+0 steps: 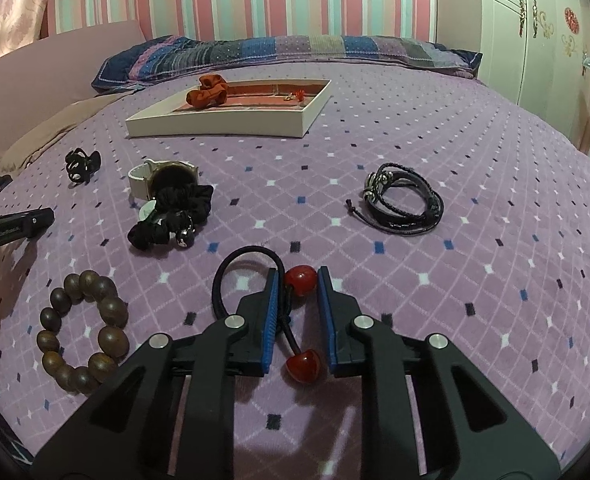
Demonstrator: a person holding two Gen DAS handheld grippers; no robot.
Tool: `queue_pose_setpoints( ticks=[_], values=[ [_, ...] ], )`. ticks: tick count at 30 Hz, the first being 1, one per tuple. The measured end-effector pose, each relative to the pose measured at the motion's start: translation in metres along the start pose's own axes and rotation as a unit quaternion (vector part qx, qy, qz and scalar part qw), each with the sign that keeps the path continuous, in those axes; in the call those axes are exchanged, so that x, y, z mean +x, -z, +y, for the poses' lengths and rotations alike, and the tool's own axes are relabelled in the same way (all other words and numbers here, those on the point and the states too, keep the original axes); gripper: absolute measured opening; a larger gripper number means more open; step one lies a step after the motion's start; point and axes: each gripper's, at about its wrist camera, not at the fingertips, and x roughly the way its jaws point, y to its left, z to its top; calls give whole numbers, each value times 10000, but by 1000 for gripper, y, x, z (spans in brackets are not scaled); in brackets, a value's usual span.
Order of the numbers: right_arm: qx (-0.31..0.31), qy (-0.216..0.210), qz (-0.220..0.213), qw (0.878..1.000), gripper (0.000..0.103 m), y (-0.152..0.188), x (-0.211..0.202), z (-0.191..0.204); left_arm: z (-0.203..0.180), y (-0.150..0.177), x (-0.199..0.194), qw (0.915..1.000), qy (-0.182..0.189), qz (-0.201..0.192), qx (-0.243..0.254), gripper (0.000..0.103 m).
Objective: Organize jewelry
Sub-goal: 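Grasp the black hair tie with red balls with the right tool while the left grasps the brown pendant, then carry both items into the white tray and open both tools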
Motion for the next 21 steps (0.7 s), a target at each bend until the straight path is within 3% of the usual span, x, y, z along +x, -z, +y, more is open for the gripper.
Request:
queue_pose_setpoints(
  ticks=[13,21],
  values=[
    [-23,-22,-33,10000,20,-4,0,-1,2,-7,-21,9994,241,-227,-64,27],
    [-58,7,-195,9998,19,-24,3,0,-11,-32,-17,9990,320,-326,15,27]
  ],
)
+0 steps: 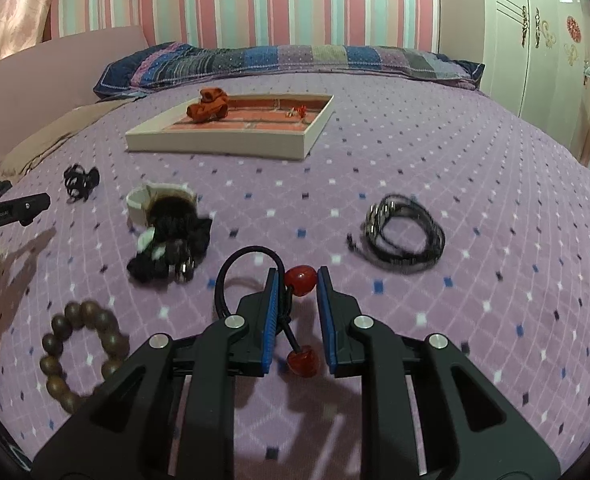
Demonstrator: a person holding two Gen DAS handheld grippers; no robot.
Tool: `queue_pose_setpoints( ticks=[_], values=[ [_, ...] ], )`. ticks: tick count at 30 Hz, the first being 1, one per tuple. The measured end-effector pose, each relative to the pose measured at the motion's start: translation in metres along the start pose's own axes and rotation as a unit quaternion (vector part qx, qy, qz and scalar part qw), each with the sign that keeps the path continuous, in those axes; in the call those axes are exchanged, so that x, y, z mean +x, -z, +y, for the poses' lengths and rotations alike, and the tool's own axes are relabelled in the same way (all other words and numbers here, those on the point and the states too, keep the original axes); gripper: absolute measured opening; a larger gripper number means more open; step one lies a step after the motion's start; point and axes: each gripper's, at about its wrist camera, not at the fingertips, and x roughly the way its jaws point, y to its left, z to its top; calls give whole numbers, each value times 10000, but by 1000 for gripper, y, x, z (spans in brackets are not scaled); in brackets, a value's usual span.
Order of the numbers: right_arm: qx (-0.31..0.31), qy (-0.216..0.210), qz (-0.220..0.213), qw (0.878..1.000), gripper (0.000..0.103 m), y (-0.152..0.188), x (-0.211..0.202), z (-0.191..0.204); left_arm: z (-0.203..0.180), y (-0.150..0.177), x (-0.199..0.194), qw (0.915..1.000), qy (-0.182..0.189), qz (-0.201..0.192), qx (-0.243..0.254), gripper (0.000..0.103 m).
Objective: Organize jewelry
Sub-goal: 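Carry both items into the white tray and open both tools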
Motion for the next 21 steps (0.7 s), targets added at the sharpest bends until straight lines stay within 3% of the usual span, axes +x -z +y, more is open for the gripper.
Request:
queue_pose_setpoints(
  ticks=[11,21],
  values=[
    [-53,76,-208,9997,19,-65,29,-3,-33,-64,17,9992,202,-259,242,27],
    [-102,46,-220,9997,19,-155,91,2,-66,-148,78,9984,373,-187,393,27]
  ],
)
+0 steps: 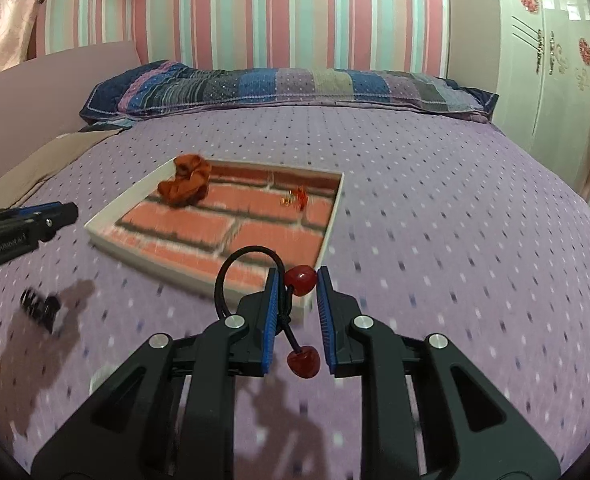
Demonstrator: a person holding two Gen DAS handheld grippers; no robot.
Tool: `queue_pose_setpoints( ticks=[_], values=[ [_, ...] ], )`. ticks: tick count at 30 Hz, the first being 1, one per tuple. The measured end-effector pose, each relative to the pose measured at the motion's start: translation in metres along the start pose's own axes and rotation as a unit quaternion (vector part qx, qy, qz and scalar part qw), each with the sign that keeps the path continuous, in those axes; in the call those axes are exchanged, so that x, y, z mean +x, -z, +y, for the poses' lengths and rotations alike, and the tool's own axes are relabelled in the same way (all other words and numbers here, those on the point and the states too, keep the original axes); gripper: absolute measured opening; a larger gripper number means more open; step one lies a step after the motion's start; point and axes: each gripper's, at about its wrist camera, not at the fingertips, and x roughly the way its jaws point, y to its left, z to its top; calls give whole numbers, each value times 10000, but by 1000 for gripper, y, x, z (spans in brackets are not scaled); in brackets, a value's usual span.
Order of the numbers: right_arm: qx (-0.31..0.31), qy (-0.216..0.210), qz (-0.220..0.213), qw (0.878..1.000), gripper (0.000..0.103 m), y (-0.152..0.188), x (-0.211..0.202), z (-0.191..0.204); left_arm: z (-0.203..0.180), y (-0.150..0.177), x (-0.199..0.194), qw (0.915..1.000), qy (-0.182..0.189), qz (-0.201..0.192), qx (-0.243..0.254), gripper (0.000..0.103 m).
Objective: Organize jewelry
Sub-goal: 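Carry both items into the white tray and open both tools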
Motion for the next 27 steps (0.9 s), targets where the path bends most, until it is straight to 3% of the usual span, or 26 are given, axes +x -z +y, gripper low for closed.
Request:
queue_pose_setpoints(
  ticks=[4,13,20,27],
  values=[
    [94,-106,193,9997,19,-32,42,-1,-3,-27,32,9999,-13,109,-4,27],
    [353,-88,811,9960,19,-75,133,-4,12,-68,122,9966,102,772,-267,27],
    [217,95,1160,9930,20,-86,176,0,33,-81,170,9927,-39,1115,-458,27],
    [388,169,1665,9851,19,-88,212,-6,31,-88,201,9910,-286,1289,-224,27]
  ],
)
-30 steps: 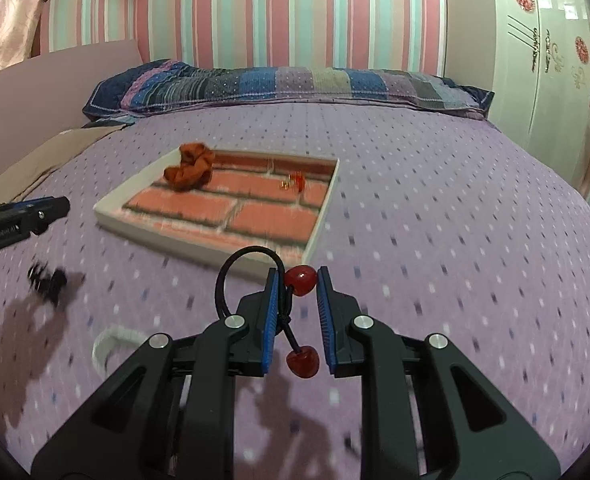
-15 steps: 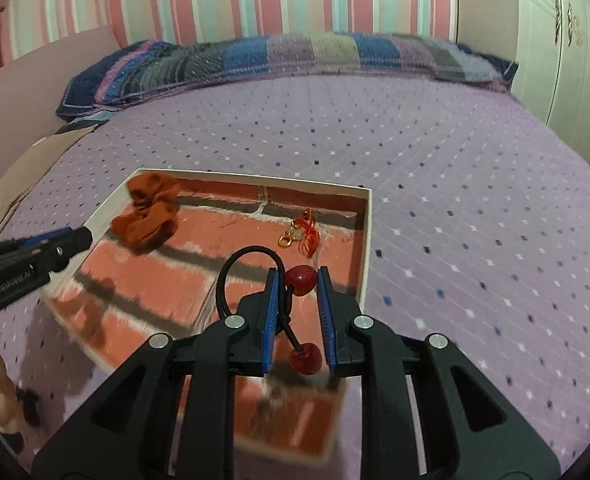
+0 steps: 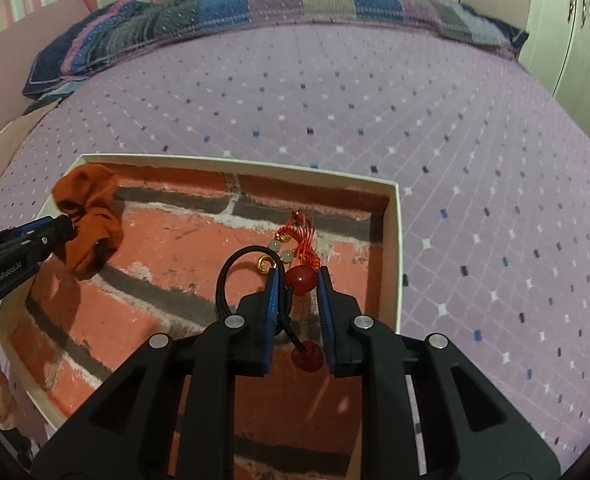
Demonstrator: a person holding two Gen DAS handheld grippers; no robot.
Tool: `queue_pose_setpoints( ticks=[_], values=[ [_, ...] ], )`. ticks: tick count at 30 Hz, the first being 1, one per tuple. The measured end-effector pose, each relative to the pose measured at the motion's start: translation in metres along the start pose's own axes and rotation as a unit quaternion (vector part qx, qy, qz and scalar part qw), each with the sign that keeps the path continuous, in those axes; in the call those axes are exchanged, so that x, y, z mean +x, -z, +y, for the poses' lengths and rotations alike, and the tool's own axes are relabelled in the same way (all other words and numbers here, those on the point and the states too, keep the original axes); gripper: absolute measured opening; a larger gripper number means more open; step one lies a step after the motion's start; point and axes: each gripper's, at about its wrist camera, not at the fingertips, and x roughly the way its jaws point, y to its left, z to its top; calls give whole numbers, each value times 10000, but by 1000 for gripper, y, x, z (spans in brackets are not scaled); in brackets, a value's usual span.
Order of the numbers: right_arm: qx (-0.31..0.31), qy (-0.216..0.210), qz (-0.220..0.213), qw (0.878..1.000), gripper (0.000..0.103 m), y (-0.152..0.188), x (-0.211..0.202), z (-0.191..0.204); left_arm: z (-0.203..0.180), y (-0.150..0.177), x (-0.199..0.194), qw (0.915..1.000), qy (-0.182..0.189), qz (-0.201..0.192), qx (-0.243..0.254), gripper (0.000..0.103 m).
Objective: Organize jewelry
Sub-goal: 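Carry both items into the white tray and open both tools, then withdraw both tools from the tray toward the watch and hair clip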
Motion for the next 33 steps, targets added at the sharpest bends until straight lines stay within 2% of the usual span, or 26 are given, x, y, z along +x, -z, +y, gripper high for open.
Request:
queue_pose_setpoints(
  ticks=[6,13,15,17,21,23,24,26,27,28,33],
  values=[
    [19,47,241,9997,20,-2,17,-1,-1,-2,10,9999,-38,63,73,28],
    [22,-52,270,9996,23,-2,18,-2,0,-2,10,9999,-100,45,127,28],
    [21,-95,274,9996,28,-1,17,-2,-1,0,7,9998,-118,58,134,28],
    [22,-123,287,9995,40,0,15,-3,1,3,4,9999,-86,79,103,28],
    [68,-217,227,9995,48,-1,6,-5,3,9,-7,9999,-71,100,111,28],
    [89,-219,164,9996,59,0,-2,-6,6,12,-15,9999,-57,84,118,29],
    [91,-237,132,9996,61,0,-5,-6,7,14,-20,9999,-43,64,95,33],
    [74,-222,57,9997,71,2,-16,-6,8,18,-32,10000,-8,-21,45,47],
    [61,-216,28,9997,74,3,-20,-6,9,20,-40,9999,-23,-104,38,57],
    [45,-203,-18,9998,80,4,-25,-6,9,22,-45,9999,-46,-153,44,62],
    [17,-164,-147,9998,86,15,-51,-10,12,38,-70,9998,-42,-209,22,63]
  ],
)
